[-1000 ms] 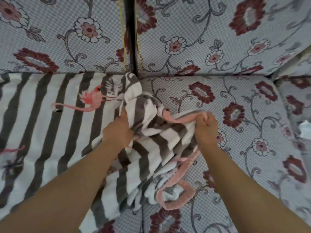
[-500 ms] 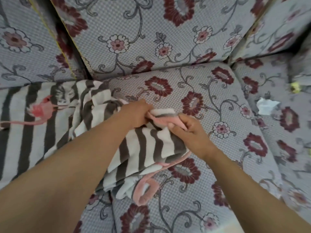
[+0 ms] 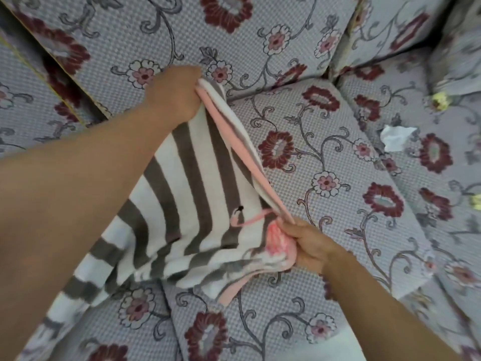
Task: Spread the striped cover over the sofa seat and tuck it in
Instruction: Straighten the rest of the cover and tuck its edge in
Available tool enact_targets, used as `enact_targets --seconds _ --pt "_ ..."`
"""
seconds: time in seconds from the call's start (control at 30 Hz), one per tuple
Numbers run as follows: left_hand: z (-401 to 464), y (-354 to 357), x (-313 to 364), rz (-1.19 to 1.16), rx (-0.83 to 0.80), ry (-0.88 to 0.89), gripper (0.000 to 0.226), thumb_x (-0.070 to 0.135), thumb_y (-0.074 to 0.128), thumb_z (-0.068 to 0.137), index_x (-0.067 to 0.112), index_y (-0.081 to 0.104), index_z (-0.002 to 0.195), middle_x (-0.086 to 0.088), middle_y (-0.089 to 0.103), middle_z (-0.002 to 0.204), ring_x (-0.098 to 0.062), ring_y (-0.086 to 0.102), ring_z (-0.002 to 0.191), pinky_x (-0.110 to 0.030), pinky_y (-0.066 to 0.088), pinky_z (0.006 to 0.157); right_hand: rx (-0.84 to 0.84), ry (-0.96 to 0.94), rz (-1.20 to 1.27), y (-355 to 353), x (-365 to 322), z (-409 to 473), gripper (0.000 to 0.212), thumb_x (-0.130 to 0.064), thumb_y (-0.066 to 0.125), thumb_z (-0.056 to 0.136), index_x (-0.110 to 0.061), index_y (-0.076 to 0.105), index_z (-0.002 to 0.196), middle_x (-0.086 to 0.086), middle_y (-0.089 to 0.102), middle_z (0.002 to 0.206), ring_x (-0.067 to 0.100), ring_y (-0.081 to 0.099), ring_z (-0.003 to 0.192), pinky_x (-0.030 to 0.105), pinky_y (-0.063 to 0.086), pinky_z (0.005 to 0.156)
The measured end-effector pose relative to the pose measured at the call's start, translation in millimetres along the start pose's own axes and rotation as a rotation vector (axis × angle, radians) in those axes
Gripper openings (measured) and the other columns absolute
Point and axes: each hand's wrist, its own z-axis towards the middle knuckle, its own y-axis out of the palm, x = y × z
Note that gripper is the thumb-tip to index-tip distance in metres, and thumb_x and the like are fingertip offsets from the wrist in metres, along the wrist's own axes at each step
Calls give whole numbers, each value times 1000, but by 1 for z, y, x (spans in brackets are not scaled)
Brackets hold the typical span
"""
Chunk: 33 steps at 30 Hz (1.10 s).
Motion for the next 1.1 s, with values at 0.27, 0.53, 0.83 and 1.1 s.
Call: enact_targets --seconds 0.27,0.53,0.83,1.1 --pt "50 15 124 -235 36 121 30 6 38 90 4 57 112 -20 59 118 -35 52 110 -41 39 86 850 -250 -200 -115 -103 -31 42 -44 58 90 -2 61 94 14 61 82 28 57 67 37 49 67" --pt "41 93 141 -398 -526 186 76 23 61 89 17 16 150 -5 23 157 -25 30 141 -35 30 114 1130 -308 -537 -163 -65 -10 40 -35 55 91 5 61 90 26 59 83 35 57 75 38 44 65" --pt "-121 137 78 -335 -631 80 44 12 58 88 11 52 132 -8 57 128 -23 56 113 -25 39 97 985 -56 48 -107 53 4 69 -9 72 80 -2 32 137 10 58 110 19 56 75 31 48 60" --pt "-228 156 36 -246 -813 -40 37 37 71 74 18 53 101 4 50 89 -17 52 83 -31 44 73 648 -137 200 -32 60 20 25 -10 68 83 0 62 105 10 70 87 22 65 71 31 51 56"
